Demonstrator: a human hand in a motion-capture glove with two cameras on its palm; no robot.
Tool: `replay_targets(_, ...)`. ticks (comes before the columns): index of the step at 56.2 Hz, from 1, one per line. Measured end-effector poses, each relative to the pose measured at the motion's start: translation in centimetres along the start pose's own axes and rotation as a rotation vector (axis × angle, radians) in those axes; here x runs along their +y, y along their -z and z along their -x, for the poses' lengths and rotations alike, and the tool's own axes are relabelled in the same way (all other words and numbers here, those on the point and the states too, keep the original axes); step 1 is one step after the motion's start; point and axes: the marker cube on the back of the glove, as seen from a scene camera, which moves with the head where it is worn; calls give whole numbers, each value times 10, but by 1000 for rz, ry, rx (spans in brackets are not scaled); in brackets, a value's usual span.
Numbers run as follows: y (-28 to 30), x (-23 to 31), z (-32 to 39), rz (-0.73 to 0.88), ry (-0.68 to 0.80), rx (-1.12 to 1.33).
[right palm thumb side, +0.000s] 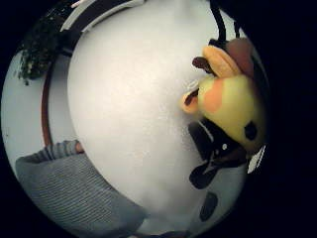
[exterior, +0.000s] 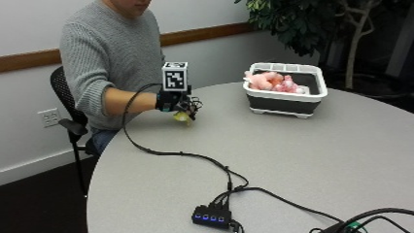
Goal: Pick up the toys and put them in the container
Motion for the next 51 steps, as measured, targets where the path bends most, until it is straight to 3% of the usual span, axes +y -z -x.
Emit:
replay_targets(5,43,-20,-30,-56,65,165)
replay_targets(10,98,-39,-21,-120,40,-45)
replay_targets(18,158,-69,-29,-168,87,-118)
replay_targets(24,197,-150,-20,-212,26,-265)
replay_targets(29,209,-242,-4,-219,-113,-96)
replay_targets(36,236,-337,54,-190,0,-340)
replay_targets(51,230,-426,101,-116,39,-212)
